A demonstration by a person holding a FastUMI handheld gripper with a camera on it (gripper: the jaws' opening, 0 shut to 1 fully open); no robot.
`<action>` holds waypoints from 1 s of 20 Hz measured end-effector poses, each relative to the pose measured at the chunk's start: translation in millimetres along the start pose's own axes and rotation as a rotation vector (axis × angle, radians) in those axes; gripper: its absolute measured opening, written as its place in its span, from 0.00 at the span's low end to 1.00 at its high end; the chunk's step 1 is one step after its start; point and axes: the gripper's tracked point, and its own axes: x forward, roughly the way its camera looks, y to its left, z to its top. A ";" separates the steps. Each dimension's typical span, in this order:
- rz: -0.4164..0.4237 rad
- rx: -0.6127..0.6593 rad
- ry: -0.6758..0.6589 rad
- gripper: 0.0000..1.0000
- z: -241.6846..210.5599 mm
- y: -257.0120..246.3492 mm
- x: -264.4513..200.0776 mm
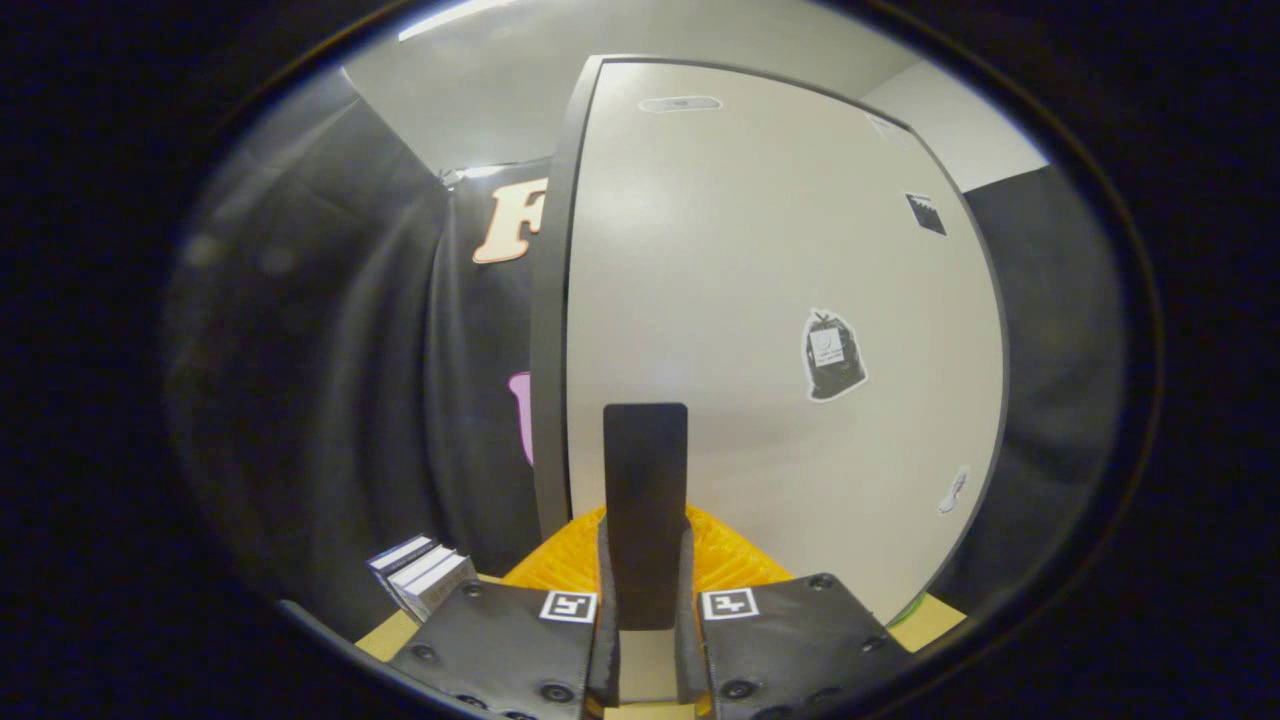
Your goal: Open the shoe cabinet door, grab the shoes and put them into the shoe cabinet, then close the shoe cabinet door.
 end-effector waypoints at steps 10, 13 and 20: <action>0.029 0.010 0.014 0.24 -0.7 0.2 -1.8; 0.084 0.028 0.018 0.24 -0.3 0.7 -6.9; 0.142 0.042 0.017 0.24 6.6 -1.8 -34.5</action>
